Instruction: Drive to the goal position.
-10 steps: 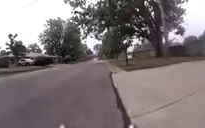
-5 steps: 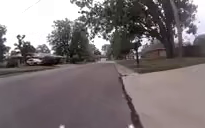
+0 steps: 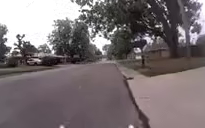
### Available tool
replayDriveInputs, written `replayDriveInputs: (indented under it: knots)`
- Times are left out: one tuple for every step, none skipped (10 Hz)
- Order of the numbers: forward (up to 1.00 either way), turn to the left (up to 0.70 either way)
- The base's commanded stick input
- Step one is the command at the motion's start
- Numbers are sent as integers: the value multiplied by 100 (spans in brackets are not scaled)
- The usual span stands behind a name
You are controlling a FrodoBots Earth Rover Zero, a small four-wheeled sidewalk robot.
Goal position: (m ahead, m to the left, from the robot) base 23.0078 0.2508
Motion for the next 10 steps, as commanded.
replayDriveInputs:
  knots:
    - [100,-40]
    - [100,-40]
    - [100,-22]
    - [100,0]
    - [100,0]
    - [100,0]
    - [100,0]
    - [100,0]
    - [100,0]
    - [100,0]
